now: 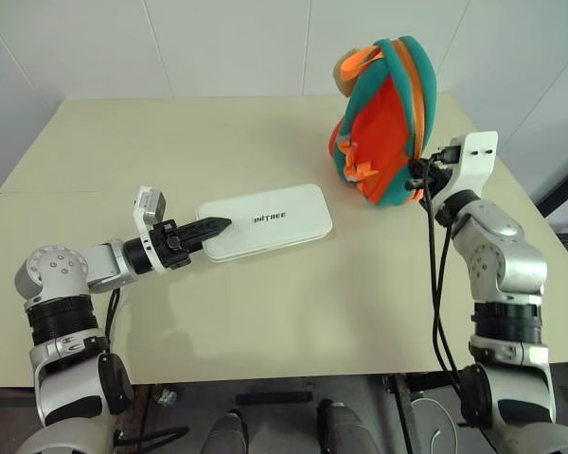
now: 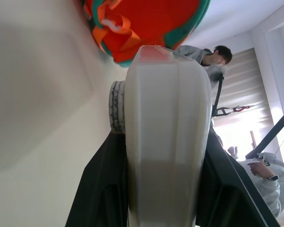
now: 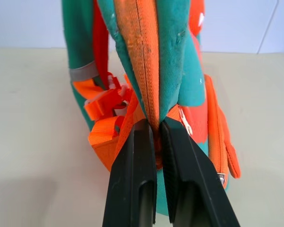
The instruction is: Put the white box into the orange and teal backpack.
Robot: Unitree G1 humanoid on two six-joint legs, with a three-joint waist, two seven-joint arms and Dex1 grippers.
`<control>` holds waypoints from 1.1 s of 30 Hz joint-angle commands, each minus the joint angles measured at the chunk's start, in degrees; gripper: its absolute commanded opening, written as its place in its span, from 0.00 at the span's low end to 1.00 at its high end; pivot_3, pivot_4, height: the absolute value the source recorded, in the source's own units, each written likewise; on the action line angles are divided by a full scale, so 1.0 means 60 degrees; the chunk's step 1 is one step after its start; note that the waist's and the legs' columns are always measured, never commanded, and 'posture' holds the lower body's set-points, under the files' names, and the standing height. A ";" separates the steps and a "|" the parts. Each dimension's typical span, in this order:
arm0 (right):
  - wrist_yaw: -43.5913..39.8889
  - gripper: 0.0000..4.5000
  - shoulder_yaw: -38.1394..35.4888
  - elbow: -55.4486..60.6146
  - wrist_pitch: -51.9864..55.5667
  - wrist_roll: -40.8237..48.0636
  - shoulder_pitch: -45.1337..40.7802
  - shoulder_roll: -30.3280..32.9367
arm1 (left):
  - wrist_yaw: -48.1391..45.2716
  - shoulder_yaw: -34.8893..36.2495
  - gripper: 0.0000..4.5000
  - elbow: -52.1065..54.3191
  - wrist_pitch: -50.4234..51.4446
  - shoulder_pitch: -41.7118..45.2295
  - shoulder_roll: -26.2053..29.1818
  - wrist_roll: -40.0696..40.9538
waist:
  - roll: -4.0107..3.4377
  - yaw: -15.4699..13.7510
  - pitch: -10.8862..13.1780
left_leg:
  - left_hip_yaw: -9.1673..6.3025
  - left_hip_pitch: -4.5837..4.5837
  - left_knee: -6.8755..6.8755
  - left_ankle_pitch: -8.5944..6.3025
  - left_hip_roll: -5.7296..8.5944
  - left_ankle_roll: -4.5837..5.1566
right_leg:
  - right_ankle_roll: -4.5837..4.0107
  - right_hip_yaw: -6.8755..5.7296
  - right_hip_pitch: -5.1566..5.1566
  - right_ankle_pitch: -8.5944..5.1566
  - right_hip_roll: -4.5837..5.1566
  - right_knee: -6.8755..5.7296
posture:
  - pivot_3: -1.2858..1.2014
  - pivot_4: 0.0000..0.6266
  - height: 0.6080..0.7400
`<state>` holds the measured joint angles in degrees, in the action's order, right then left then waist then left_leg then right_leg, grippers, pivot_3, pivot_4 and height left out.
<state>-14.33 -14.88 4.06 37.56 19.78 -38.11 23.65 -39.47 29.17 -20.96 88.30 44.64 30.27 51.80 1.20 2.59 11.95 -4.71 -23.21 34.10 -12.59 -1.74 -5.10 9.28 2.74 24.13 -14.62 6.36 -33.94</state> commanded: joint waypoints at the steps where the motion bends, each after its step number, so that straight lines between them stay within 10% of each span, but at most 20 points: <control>1: 0.0134 0.00 -0.0659 0.2358 0.0934 0.0898 0.0570 0.0171 | -0.0463 -0.0132 0.29 -0.0194 -0.0066 0.0248 0.0285 0.0202 | 0.0000 -0.0011 0.0000 | 0.0002 0.0003 0.0002 -0.0003 0.0000 0.0006 | 0.0000 0.0003 0.0000 0.0000 0.0000 -0.0004 | 0.52 0.24 1.00; 18: 0.0687 0.00 -0.2108 0.6300 0.3778 0.3849 0.3613 0.0436 | -0.1341 -0.0414 0.29 -0.1755 -0.0212 0.0877 0.1333 0.0091 | 0.0001 -0.0169 0.0000 | 0.0001 0.0006 0.0007 -0.0004 -0.0001 0.0015 | -0.0026 0.0004 0.0017 -0.0014 -0.0002 -0.0002 | 0.52 0.24 1.00; 31: 0.0194 0.97 -0.2627 0.6746 0.3778 0.5571 0.4096 0.1497 | -0.1590 -0.0787 0.29 -0.1906 -0.0442 0.0909 0.1440 -0.0050 | 0.0006 -0.0166 -0.0002 | 0.0001 0.0009 0.0010 -0.0002 -0.0001 0.0018 | -0.0029 0.0003 0.0017 -0.0014 -0.0001 -0.0005 | 0.52 0.24 1.00; 33: 0.0007 1.00 -0.2783 0.6936 0.3783 0.6183 0.4284 0.1725 | -0.1608 -0.0805 0.29 -0.1958 -0.0505 0.0918 0.1450 -0.0075 | 0.0006 -0.0173 -0.0002 | 0.0001 0.0009 0.0010 -0.0002 -0.0001 0.0018 | -0.0029 0.0003 0.0017 -0.0014 0.0000 -0.0004 | 0.52 0.24 1.00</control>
<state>-13.00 -29.50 42.69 61.38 53.56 -12.62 32.75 -47.60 23.65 -32.59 86.01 48.78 37.62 50.96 1.24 1.55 11.93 -4.70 -23.16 34.16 -12.60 -1.74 -4.99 9.10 2.76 24.23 -14.70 6.36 -33.97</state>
